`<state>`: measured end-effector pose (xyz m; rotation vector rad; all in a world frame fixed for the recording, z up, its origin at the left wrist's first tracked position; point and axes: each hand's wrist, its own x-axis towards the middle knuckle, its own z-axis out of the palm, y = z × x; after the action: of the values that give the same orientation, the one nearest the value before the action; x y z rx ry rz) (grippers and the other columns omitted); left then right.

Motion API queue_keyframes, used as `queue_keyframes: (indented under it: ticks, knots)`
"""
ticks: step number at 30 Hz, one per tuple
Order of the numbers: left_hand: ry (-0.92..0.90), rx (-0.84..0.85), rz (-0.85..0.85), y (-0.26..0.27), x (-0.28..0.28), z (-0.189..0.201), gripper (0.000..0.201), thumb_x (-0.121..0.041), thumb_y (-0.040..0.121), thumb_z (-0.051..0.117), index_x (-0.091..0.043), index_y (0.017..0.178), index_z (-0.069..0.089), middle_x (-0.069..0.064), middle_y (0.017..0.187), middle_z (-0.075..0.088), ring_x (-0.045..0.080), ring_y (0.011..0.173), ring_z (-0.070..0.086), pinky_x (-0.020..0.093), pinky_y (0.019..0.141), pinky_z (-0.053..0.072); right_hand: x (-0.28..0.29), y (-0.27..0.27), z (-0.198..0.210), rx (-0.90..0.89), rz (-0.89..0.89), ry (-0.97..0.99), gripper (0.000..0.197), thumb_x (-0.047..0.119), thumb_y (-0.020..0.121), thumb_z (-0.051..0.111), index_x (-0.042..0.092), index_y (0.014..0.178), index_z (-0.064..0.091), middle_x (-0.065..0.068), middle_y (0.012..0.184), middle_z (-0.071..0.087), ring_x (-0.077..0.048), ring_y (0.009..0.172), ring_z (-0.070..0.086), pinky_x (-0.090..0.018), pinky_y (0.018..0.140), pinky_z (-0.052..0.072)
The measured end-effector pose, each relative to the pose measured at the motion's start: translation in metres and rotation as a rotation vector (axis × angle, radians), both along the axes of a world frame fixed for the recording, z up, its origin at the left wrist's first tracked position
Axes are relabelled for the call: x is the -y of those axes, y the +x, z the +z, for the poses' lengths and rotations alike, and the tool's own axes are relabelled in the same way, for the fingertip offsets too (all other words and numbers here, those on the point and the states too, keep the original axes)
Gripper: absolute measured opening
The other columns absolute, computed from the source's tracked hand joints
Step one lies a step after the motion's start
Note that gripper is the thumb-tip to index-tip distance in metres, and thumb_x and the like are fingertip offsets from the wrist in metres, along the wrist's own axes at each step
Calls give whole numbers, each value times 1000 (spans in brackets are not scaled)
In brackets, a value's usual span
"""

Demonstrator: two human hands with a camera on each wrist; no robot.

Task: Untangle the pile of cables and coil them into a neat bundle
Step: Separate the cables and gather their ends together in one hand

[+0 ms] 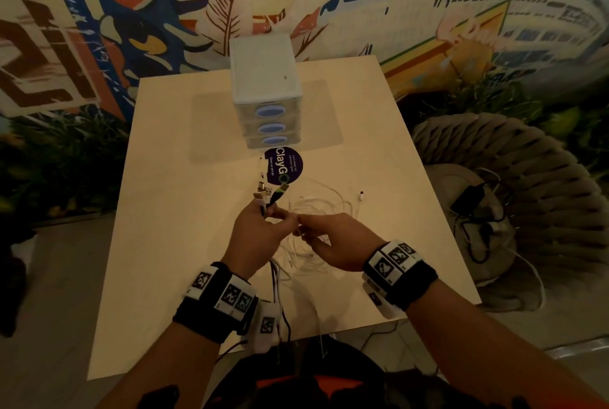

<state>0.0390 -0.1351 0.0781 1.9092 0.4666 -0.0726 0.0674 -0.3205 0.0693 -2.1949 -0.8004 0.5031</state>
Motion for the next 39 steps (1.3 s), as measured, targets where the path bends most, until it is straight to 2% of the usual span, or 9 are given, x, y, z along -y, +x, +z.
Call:
queue_keyframes:
  ticks: [6,10,14,18,24,29,33,36,39]
  knots:
    - [-85,26,-138,-8,-3,13,28,-13,94,67,6,83,49,12,59,38,21,47,28,20,43,26,28,24,-11,49,-643,-84,62,53,76,80,37,125,46,12,93,56,-4,78,57,-30,68,49]
    - [-45,125,-103,-8,-7,13,16,-11,94,68,-4,82,63,0,64,51,11,46,39,15,48,32,48,39,-36,-77,-464,-363,32,47,95,64,20,111,69,0,91,65,-24,92,65,-31,74,43]
    - [-93,155,57,-5,-9,12,8,1,97,61,-2,90,61,-2,72,56,0,49,50,9,52,38,56,43,-31,-260,-633,32,34,41,103,54,17,88,73,-2,81,74,-22,72,72,-40,70,58]
    - [-55,150,137,-2,-12,6,23,-2,99,58,-13,79,53,0,65,52,3,41,42,11,46,34,54,50,-9,-396,-684,391,34,33,107,47,5,96,62,-12,69,65,-35,56,66,-42,56,57]
    - [-66,166,147,-1,-15,-5,30,-6,100,56,-21,77,48,-1,63,46,4,44,39,16,51,35,49,58,11,-340,-619,510,30,29,109,42,9,96,60,-6,62,54,-24,44,50,-32,48,45]
    - [-51,188,93,0,-16,-6,28,-7,99,58,-18,79,42,2,72,45,1,57,42,13,64,40,42,56,20,-365,-516,627,9,11,100,61,5,107,58,-3,65,54,-23,48,51,-35,52,46]
    - [5,214,143,-3,-16,-8,18,-39,89,71,-32,88,54,1,85,59,20,84,66,46,82,57,40,58,29,-394,-413,663,28,3,95,67,4,122,58,-7,76,59,-27,62,61,-40,64,53]
    - [36,234,53,-6,-7,1,7,-24,94,65,-21,100,63,-2,90,69,17,84,65,45,83,55,37,60,29,-415,-372,618,27,9,96,65,7,123,62,-9,81,64,-29,68,66,-39,68,56]
    - [-203,161,-49,-4,8,6,27,-15,88,67,-41,94,68,-15,91,72,17,96,69,39,85,56,31,57,24,-442,-328,584,25,10,98,63,8,123,64,-10,85,68,-30,71,67,-38,70,56]
